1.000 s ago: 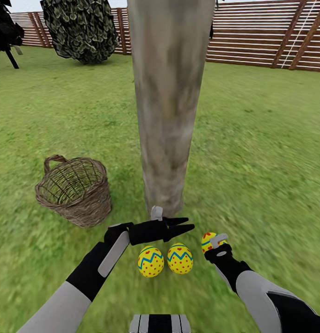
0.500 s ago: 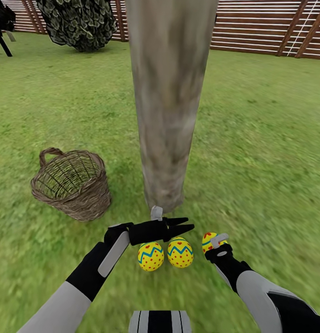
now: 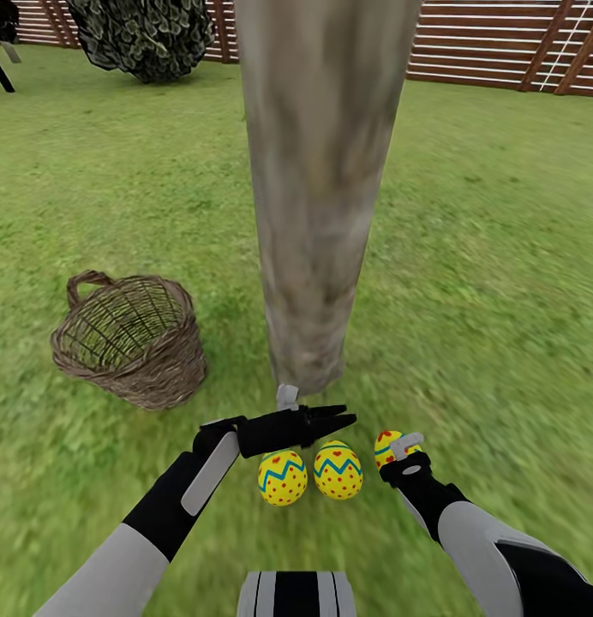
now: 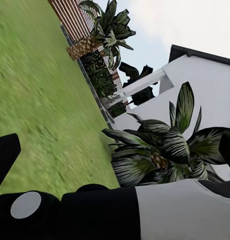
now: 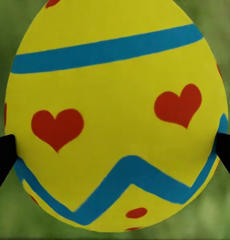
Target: Take the three Easter eggs out of the wicker basket on the lawn in the garden, then place them on the lawn next to a single tree (choose any tree) so that all three eggs are next to the same tree and none are left in the basket.
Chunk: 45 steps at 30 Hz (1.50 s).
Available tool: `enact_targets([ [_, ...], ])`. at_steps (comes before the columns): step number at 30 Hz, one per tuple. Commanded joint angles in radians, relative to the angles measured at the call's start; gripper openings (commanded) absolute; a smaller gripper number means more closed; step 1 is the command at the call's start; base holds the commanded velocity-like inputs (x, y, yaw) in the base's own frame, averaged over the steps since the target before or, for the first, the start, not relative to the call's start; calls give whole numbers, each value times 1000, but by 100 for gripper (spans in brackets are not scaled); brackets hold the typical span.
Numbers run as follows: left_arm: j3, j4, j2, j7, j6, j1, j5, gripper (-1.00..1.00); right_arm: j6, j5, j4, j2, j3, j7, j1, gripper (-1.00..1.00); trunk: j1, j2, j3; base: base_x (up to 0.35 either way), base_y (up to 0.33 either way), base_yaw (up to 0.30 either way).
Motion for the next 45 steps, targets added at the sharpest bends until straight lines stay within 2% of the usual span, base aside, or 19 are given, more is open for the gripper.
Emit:
enact_targets([
  [1, -1, 0, 0, 0, 9, -1, 8, 100, 5, 10, -1, 1, -7, -1, 0, -100, 0, -1, -5, 0, 0, 0],
  [11, 0, 0, 0, 2, 9, -1, 8, 100, 5, 10, -1, 0, -7, -1, 0, -100, 5, -3, -43, 0, 0, 0],
  [31, 0, 11, 2, -1, 8, -1, 8, 100, 10, 17, 9, 5, -6, -1, 0, -100, 5, -3, -43, 0, 0, 0],
  [32, 0, 11, 2, -1, 8, -1, 8, 100, 10, 17, 9, 5, -6, -1, 0, 100, 5, -3, -43, 0, 0, 0],
  [45, 0, 16, 2, -1, 7, -1, 8, 100, 10, 17, 7, 5, -7, -1, 0, 100, 5, -3, -43, 0, 0, 0],
])
